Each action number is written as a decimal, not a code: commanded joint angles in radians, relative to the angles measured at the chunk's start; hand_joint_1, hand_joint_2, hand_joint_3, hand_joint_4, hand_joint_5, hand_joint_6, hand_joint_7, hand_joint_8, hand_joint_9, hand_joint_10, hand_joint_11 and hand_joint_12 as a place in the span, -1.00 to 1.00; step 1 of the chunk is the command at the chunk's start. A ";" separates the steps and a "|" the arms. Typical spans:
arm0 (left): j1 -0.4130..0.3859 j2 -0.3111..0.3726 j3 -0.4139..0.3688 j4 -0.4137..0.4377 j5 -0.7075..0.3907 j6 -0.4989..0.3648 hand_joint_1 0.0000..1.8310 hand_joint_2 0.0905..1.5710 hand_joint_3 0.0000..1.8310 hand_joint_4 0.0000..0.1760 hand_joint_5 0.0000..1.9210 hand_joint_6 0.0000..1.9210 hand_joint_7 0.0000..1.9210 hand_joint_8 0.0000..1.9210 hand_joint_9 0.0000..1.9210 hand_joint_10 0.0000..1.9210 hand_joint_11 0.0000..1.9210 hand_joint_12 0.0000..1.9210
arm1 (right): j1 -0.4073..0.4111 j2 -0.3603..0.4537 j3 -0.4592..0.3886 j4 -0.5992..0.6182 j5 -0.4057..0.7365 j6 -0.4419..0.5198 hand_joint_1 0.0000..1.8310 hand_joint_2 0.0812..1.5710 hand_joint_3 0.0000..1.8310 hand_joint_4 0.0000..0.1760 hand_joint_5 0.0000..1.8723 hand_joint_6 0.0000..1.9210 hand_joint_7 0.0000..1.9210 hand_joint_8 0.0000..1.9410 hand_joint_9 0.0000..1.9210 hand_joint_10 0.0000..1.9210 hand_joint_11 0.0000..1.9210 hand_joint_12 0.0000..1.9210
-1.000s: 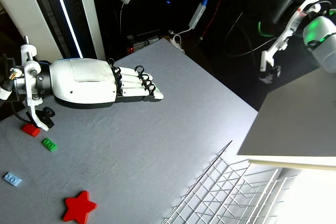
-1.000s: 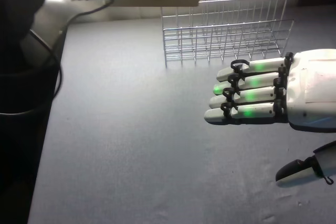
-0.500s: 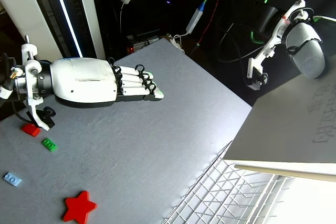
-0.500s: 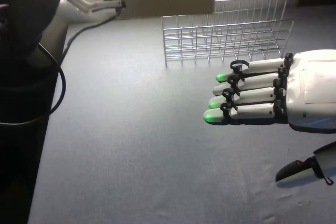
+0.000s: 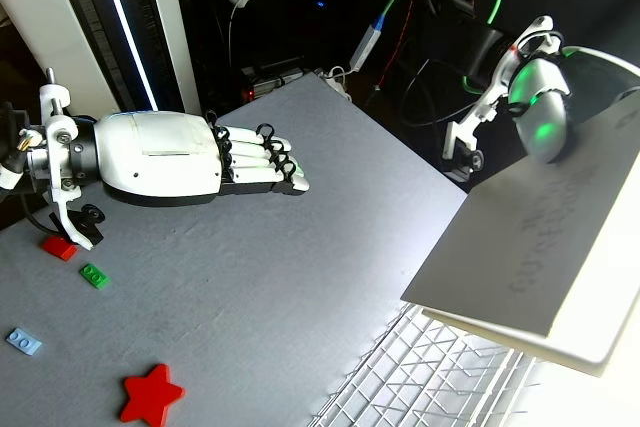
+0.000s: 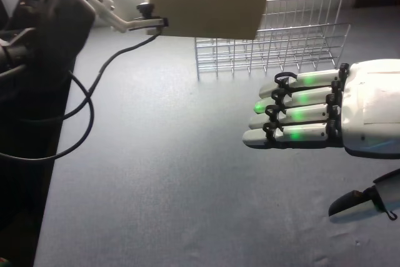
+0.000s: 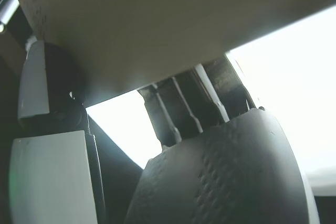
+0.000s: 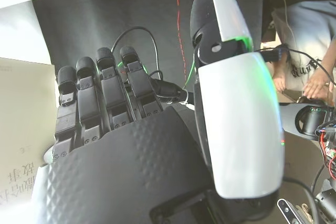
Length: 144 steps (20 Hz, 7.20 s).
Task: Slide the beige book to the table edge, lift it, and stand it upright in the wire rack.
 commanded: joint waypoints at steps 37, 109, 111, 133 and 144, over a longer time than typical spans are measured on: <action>-0.024 -0.274 0.377 0.199 -0.129 -0.256 0.50 0.39 -1.00 -1.00 -0.09 -0.01 0.03 0.04 -0.03 0.37 -0.26 0.66 | 0.005 -0.001 -0.005 0.054 0.074 -0.012 -0.63 0.35 -1.00 -1.00 -0.91 -1.00 -0.83 -1.00 -0.84 -1.00 -1.00 -0.68; 0.065 -0.105 0.232 0.126 0.001 -0.180 -0.40 0.17 -1.00 0.32 -1.00 -1.00 -1.00 -1.00 -0.92 -0.99 -0.99 -0.82 | 0.018 -0.040 -0.006 0.055 0.089 -0.046 -0.62 0.34 -1.00 -1.00 -0.88 -0.99 -0.80 -1.00 -0.79 -1.00 -1.00 -0.56; 0.043 -0.083 0.214 0.126 0.050 -0.151 -0.42 0.16 -1.00 0.26 -1.00 -1.00 -0.98 -1.00 -0.88 -0.99 -1.00 -0.68 | 0.017 -0.040 -0.007 0.055 0.091 -0.046 -0.60 0.33 -1.00 -1.00 -0.89 -1.00 -0.80 -1.00 -0.78 -1.00 -1.00 -0.55; -0.114 0.256 0.010 -0.252 0.530 0.028 -0.69 0.58 -0.99 -1.00 -0.08 -0.57 -0.21 0.25 -0.36 0.64 -0.68 0.99 | 0.008 -0.025 -0.025 0.055 0.126 -0.073 -0.80 0.44 -1.00 -1.00 -0.30 -0.94 -0.19 -0.94 -0.23 -0.87 -0.90 0.30; -0.090 0.465 -0.181 0.137 0.546 -0.333 -0.62 0.97 -1.00 -1.00 0.15 1.00 0.33 0.99 0.39 1.00 0.41 1.00 | 0.006 -0.024 -0.026 0.055 0.126 -0.073 -0.75 0.96 -1.00 -1.00 0.19 1.00 0.31 1.00 0.38 1.00 0.45 1.00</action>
